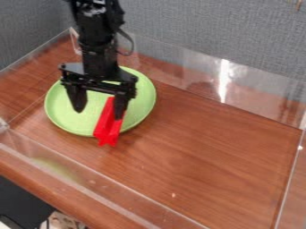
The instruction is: Put the red object on the right side
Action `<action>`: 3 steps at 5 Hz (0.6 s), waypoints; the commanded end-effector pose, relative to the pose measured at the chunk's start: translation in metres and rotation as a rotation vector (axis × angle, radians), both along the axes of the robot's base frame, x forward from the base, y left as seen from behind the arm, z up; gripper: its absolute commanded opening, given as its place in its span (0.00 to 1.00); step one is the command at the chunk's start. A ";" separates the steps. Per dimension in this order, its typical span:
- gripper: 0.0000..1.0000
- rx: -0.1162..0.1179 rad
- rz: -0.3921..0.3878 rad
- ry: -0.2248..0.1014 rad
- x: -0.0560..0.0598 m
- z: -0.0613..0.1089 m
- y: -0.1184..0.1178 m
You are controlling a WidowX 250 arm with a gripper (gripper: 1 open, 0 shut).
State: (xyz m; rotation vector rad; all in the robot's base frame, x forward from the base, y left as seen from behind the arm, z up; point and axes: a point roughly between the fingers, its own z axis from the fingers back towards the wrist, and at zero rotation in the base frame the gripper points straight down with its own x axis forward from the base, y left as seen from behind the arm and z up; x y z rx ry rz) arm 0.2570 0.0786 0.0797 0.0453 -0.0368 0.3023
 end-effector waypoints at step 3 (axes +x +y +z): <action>1.00 0.015 0.004 -0.037 0.018 0.018 -0.015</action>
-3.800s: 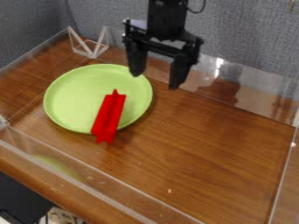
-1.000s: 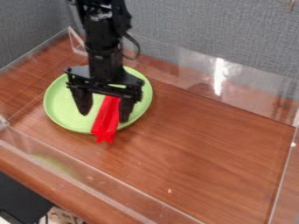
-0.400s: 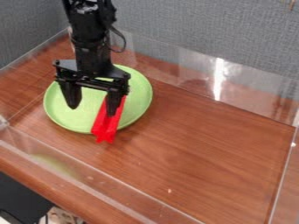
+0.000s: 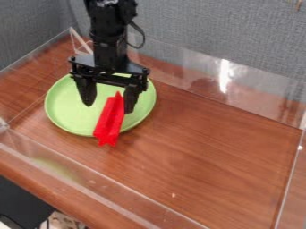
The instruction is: Put the red object on the right side
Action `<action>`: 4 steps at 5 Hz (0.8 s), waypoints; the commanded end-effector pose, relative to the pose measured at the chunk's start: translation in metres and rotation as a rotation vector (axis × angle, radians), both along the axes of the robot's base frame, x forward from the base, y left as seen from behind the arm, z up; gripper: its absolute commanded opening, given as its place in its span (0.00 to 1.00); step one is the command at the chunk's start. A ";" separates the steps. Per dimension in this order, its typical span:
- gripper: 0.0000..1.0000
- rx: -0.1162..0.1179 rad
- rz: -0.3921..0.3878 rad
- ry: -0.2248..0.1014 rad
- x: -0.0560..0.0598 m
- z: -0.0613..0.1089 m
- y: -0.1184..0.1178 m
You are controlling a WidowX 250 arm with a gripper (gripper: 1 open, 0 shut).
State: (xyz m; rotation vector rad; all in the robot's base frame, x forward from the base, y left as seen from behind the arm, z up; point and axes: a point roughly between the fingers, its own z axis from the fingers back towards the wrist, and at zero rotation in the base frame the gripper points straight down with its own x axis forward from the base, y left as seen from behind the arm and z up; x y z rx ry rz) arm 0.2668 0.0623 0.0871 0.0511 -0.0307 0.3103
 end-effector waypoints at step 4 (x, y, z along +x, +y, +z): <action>0.00 0.030 0.024 0.047 0.013 -0.016 -0.002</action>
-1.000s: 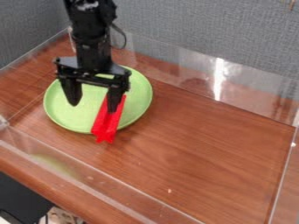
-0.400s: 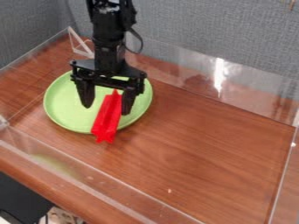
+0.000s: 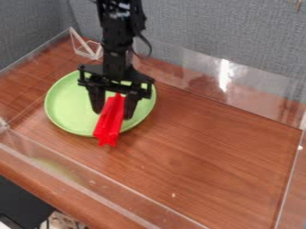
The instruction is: Put the red object on the right side
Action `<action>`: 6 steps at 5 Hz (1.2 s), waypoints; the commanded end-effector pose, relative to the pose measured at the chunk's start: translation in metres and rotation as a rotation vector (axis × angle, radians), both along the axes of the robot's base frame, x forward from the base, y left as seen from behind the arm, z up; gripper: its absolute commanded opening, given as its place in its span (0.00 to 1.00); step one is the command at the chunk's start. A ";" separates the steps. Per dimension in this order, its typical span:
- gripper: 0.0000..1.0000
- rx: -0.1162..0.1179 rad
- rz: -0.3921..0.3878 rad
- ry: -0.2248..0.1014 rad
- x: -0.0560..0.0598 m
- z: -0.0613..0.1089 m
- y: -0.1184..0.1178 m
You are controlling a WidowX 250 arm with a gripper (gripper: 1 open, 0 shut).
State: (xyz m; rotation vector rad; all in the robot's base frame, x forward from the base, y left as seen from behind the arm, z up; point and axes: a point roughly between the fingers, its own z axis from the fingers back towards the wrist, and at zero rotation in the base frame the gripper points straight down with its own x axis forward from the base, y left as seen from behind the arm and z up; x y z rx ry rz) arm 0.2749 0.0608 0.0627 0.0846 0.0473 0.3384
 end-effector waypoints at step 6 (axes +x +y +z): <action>1.00 -0.058 -0.213 -0.028 -0.012 -0.002 -0.184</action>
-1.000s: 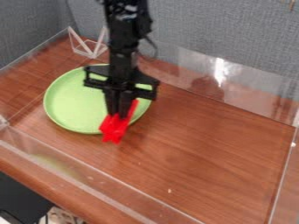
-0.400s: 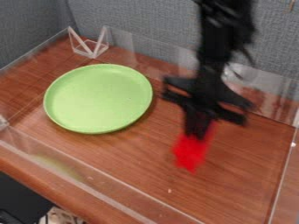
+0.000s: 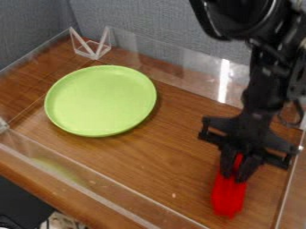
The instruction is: Put the red object on the right side
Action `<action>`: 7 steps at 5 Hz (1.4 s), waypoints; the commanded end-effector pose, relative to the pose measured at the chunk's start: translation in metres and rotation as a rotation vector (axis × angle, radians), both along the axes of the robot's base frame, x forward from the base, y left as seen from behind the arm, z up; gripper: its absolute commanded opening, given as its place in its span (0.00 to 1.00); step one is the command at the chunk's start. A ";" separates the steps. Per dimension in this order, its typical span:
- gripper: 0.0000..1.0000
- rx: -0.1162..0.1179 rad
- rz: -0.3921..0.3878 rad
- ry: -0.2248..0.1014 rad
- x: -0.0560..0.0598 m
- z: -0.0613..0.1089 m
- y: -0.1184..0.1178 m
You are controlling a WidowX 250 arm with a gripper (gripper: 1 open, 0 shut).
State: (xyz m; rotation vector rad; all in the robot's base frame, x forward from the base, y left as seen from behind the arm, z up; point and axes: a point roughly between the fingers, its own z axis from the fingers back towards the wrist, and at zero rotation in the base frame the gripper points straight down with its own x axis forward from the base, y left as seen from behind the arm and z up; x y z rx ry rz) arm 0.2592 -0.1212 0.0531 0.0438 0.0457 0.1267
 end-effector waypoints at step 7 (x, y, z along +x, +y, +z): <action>0.00 0.005 -0.170 0.005 0.022 -0.025 0.011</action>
